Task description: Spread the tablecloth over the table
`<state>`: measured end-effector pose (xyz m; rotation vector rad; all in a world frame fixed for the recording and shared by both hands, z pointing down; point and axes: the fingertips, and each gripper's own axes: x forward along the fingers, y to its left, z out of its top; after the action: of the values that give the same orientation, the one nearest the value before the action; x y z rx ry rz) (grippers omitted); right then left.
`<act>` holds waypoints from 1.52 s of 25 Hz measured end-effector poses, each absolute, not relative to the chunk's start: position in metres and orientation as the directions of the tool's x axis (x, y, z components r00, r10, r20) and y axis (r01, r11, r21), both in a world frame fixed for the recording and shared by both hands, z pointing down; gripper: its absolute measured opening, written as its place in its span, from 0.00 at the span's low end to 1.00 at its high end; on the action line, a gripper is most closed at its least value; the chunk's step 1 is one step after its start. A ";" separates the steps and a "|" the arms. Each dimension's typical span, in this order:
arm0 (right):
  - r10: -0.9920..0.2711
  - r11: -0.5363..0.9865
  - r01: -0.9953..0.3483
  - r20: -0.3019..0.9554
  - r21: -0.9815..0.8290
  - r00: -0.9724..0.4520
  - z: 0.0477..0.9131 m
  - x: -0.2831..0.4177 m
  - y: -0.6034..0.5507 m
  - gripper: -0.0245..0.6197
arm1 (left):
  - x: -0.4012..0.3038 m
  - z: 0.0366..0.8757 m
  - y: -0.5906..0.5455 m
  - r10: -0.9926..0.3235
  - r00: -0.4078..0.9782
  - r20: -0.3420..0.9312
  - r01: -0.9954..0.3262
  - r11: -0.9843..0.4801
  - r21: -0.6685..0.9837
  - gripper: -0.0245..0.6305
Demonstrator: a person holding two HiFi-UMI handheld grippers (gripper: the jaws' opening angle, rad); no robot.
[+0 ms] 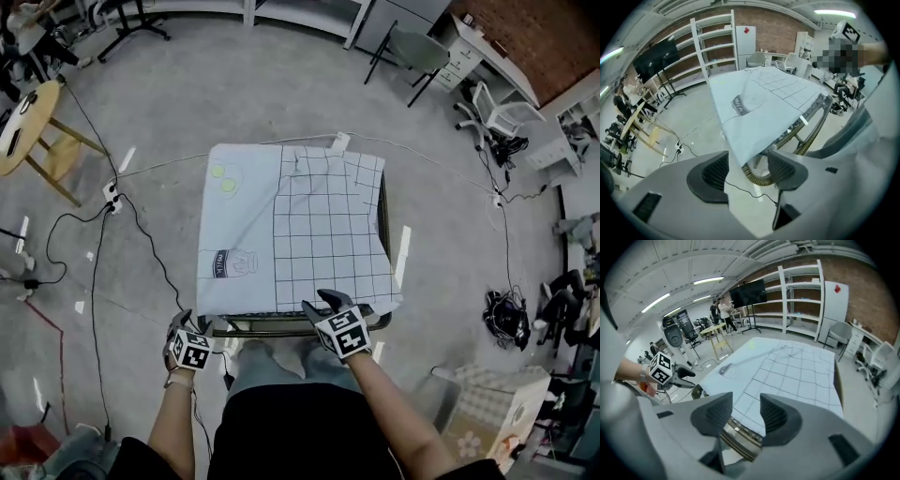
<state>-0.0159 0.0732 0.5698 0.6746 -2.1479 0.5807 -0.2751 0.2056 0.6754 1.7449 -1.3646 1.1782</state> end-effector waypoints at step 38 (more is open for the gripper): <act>-0.259 0.210 -0.823 0.782 -0.527 -0.567 0.724 0.315 0.042 0.50 | 0.073 0.714 0.068 -0.238 0.182 0.954 -0.827 -0.562 0.018 0.49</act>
<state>0.3152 0.0419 0.7242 0.9998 -1.9488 1.3576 0.0726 0.0684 0.7140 1.9133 -0.9966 1.3911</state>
